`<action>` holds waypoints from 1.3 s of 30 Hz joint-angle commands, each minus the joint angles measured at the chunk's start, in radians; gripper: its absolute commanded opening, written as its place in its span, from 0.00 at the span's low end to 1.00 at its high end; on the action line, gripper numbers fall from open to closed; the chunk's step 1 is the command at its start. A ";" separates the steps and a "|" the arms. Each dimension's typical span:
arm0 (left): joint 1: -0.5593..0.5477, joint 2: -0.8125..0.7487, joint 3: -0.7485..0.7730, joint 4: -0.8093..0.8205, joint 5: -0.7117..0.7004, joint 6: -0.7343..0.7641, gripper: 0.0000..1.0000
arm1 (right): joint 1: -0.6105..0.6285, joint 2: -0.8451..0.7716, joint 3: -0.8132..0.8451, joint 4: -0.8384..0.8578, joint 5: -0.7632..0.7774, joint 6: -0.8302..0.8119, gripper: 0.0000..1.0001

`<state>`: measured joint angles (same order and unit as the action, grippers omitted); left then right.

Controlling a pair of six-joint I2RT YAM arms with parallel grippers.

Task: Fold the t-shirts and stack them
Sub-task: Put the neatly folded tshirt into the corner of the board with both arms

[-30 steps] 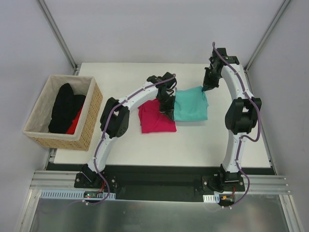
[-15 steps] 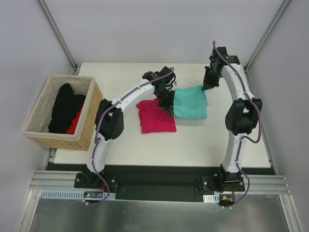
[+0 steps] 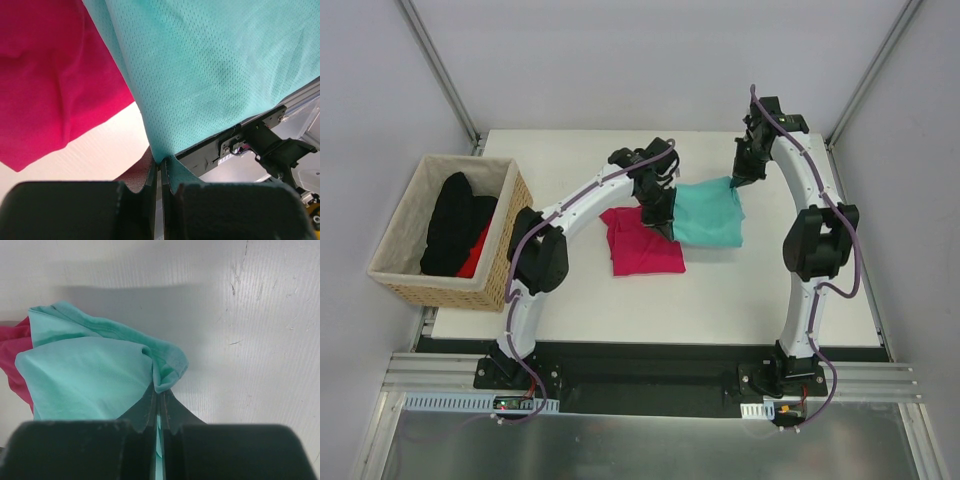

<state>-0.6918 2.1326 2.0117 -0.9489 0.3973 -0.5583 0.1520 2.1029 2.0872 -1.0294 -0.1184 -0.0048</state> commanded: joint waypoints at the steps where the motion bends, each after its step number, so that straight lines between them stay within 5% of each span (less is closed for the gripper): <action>1: 0.014 -0.092 -0.028 -0.027 -0.026 0.009 0.00 | 0.017 -0.063 0.048 -0.011 0.005 0.000 0.01; 39: 0.077 -0.350 -0.488 0.002 -0.133 -0.017 0.00 | 0.201 0.017 0.070 -0.009 -0.007 0.032 0.01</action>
<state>-0.6323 1.8526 1.5501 -0.9188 0.2813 -0.5663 0.3492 2.1098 2.1059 -1.0374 -0.1284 0.0177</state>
